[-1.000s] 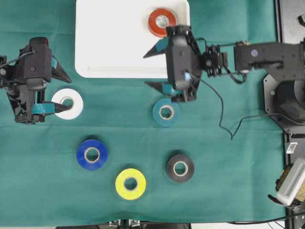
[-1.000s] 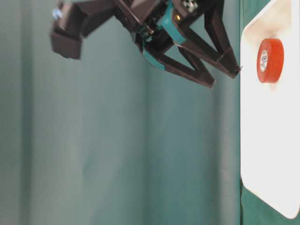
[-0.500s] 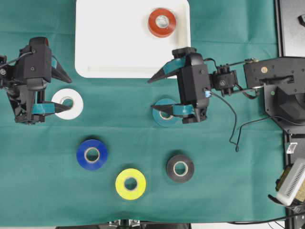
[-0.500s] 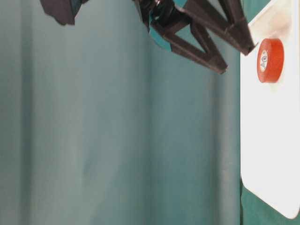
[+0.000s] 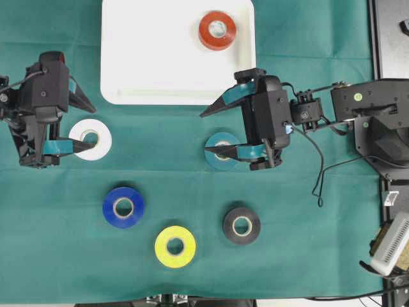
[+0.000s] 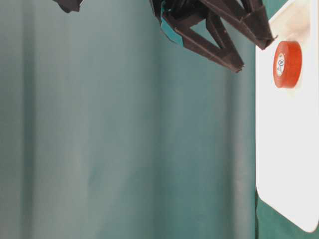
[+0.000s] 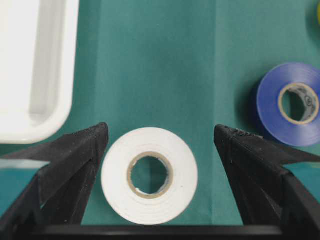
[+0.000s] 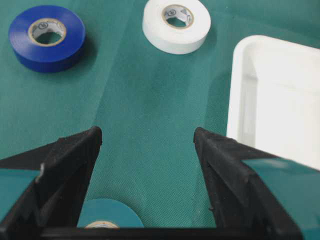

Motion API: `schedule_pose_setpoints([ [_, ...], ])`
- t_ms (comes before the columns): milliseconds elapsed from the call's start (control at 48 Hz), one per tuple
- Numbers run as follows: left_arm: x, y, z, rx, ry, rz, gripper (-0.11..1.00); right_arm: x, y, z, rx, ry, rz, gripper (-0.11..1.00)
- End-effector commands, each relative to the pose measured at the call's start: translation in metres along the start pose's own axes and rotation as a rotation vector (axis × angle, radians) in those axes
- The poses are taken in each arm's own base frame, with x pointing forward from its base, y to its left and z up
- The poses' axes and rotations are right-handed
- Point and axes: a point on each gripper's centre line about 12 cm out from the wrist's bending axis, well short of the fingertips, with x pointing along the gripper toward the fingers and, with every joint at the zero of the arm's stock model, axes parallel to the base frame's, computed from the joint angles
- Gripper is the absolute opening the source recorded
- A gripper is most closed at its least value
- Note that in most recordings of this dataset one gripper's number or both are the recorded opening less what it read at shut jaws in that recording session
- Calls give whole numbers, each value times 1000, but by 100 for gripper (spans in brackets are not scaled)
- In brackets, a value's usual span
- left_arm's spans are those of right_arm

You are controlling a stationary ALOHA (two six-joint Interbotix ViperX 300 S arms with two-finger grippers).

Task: Put the tape alternately from left to right into the white case.
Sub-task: 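Move the left gripper down onto the blue tape roll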

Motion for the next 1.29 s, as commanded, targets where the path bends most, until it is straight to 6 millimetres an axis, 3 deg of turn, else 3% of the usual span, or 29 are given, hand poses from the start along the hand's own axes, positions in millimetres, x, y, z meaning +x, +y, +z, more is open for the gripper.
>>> schedule_pose_setpoints([
  [0,0,-7,6,13,-18,-18,64,-3,1,9,2,-32,4,78],
  [271,12,-26,10,53,-12,-60,64,-1,1,7,2,-24,4,78],
  [812,56,-69,15,129,44,-130,63,0,1,5,2,-18,4,78],
  [1271,90,-76,11,143,107,-125,63,2,1,2,3,-8,4,78],
])
